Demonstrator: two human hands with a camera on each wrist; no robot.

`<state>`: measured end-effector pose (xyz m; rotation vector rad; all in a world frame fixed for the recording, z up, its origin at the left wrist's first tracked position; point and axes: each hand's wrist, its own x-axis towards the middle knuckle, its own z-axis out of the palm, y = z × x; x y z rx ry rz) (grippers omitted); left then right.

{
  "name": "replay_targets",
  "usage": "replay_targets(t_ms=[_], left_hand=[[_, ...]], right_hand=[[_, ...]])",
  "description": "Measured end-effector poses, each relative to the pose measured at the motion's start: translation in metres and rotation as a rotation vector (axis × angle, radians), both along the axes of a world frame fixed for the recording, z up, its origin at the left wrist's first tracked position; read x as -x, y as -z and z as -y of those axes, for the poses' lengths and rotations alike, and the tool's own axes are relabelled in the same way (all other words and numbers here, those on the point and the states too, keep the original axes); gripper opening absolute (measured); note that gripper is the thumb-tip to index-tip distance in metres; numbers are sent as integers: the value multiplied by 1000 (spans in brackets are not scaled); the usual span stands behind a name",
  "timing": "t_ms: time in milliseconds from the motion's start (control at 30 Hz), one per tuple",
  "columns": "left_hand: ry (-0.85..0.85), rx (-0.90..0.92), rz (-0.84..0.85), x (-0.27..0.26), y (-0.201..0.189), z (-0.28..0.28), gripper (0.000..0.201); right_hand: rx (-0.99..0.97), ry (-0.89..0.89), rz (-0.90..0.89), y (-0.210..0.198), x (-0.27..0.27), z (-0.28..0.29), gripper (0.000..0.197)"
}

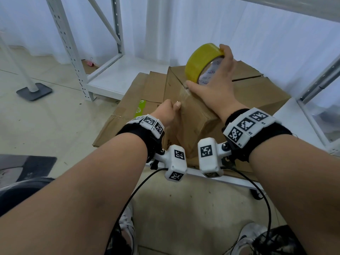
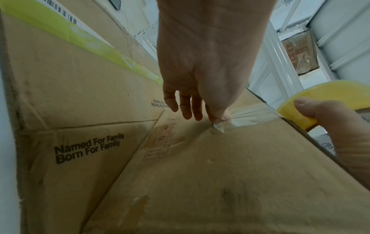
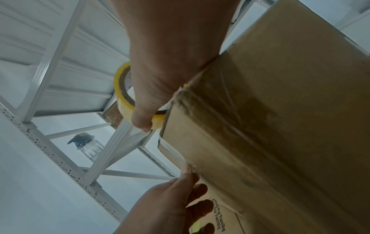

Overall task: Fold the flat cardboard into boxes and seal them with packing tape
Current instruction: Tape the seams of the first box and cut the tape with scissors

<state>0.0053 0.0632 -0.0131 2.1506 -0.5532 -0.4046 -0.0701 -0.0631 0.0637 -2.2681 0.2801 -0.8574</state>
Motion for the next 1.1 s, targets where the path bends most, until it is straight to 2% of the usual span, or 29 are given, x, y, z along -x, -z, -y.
replay_targets(t_ms=[133,200,233,267,300,367,433,533,633,733,867,1000,1033,1100], left_hand=[[-77,-95,-36,4,-3,2,49],[-140,-195,20,3,-5,-5,55],[-138,-201,73,2,-7,-9,50],[-117,-134,114,0,-10,-13,37],[-95,37,110,-1,-13,-15,25],[-93,416,-73,5,-24,-13,27],[-80,624,-316,13,-33,-5,36],[-54,665,-528,17,-32,2,35],[-47,525,-545,19,-29,-1,34],[-15,454,-490,17,-33,-3,34],[-7,498,-328,9,-45,-4,33],[-109,413,23,-7,-56,-2,15],[-142,374,107,-15,-60,-3,16],[-134,282,145,-29,-67,-3,34]], right_hand=[[-1,-7,-7,0,-2,1,97],[-8,-8,-13,1,-2,0,98],[-9,-8,-15,1,-2,0,98],[-11,-7,-18,0,-2,0,98],[-13,-5,-23,0,-2,0,99],[-21,-4,-32,0,-1,0,99],[-33,-2,-39,0,-1,1,100],[-40,-2,-41,0,1,1,101],[-40,-2,-43,0,1,0,103],[-66,17,-69,-3,0,-1,104],[-163,-16,-71,-7,1,-1,101],[-184,-7,-79,-7,5,1,108],[-194,7,-82,-7,5,1,111],[-215,40,-94,-7,5,1,115]])
